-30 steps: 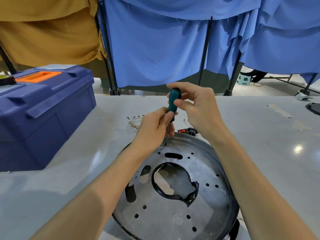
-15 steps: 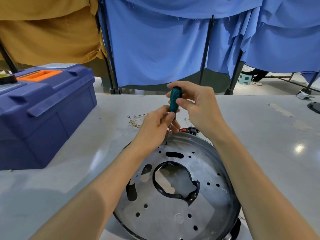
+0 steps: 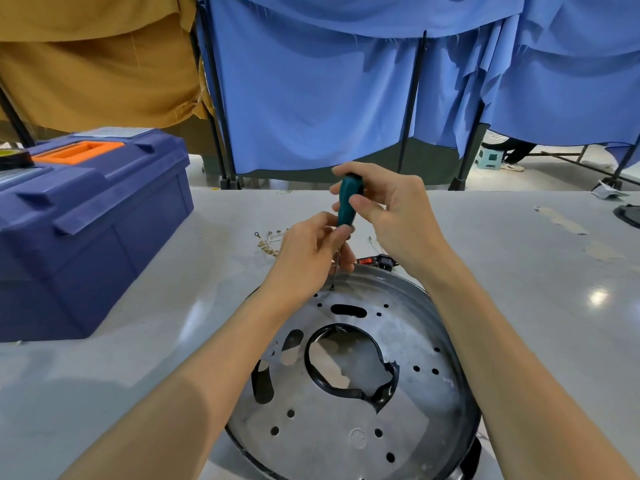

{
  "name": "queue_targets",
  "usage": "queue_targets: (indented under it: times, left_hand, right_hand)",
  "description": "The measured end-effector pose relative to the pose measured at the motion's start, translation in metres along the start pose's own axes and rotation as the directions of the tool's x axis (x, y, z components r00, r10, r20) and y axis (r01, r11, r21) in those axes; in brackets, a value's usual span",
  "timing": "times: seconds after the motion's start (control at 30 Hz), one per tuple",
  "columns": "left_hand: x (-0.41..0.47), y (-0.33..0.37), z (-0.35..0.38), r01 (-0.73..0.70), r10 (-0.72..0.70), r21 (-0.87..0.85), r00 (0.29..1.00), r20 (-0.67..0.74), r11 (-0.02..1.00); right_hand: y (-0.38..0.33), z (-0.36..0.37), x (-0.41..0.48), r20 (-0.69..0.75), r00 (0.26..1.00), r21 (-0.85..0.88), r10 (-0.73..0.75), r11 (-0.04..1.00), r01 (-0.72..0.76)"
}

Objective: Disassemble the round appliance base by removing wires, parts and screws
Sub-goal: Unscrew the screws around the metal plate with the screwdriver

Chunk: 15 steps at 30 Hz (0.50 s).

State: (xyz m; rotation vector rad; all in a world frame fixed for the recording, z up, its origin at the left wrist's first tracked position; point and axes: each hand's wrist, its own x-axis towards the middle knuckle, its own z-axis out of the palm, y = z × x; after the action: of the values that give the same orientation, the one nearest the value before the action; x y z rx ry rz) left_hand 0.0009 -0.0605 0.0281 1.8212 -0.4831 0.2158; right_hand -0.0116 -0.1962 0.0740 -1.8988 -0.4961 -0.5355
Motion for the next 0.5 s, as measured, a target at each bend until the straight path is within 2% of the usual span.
queue_targets:
  times: [0.17,0.33,0.5]
  left_hand:
    - [-0.0009,-0.0003,-0.0011,0.029,-0.03,-0.016,0.998,-0.05,0.999]
    - [-0.0011,-0.0005,0.0006,-0.011,0.011,-0.009,1.0,0.023,1.0]
    - [-0.0006,-0.0002,0.0003,0.029,-0.03,-0.022,0.999,-0.017,0.999]
  right_hand:
    - [-0.0018,0.0037,-0.0011,0.001,1.0,-0.066,-0.018,0.998,0.018]
    - [-0.0005,-0.0014,0.0006,-0.039,0.999,-0.062,0.001,0.998,-0.004]
    - [-0.0016,0.0034,-0.0015,0.003,1.0,-0.012,0.009,1.0,-0.009]
